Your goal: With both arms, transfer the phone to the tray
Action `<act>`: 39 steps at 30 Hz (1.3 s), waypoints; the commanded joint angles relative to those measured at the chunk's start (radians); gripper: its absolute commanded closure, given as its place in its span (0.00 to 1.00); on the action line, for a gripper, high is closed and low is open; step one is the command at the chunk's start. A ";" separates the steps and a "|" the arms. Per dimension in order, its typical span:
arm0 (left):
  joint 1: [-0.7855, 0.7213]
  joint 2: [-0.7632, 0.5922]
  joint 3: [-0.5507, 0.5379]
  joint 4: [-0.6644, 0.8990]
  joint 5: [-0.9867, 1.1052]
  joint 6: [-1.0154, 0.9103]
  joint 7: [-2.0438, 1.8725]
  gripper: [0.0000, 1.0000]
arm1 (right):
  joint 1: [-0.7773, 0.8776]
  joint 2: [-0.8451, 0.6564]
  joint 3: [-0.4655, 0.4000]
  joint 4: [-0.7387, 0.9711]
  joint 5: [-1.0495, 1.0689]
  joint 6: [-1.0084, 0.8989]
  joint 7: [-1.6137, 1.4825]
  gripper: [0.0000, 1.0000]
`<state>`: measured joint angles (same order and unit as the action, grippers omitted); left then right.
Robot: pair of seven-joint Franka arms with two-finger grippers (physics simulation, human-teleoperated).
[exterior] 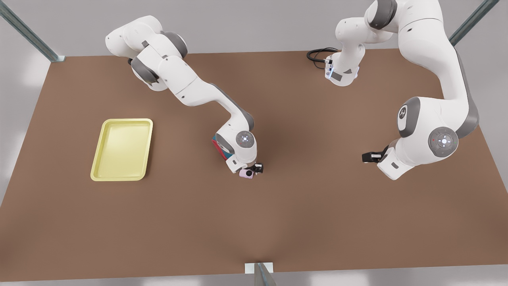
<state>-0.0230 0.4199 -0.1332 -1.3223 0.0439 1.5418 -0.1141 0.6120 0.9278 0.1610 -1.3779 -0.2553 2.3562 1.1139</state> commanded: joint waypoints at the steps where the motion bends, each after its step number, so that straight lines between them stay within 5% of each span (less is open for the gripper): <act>1: 0.000 0.000 0.000 0.002 -0.001 0.000 0.014 0.00 | 0.000 -0.001 0.000 -0.001 0.001 0.011 0.006 0.00; 15: 0.000 0.010 0.000 0.002 -0.004 0.003 0.014 0.00 | -0.001 -0.001 0.000 -0.013 0.001 0.015 -0.011 0.20; 30: 0.000 0.008 -0.002 0.003 -0.009 0.008 -0.006 0.00 | -0.026 -0.076 0.003 -0.013 0.016 -0.032 -0.043 0.21; 39: -0.001 0.008 -0.002 0.003 -0.009 0.008 -0.007 0.00 | -0.442 -0.356 0.088 -0.411 0.021 -0.037 -0.546 0.21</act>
<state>-0.0242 0.4299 -0.1345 -1.3197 0.0346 1.5500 -0.1110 0.1942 0.5878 0.2462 -1.7679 -0.2339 2.3282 0.9667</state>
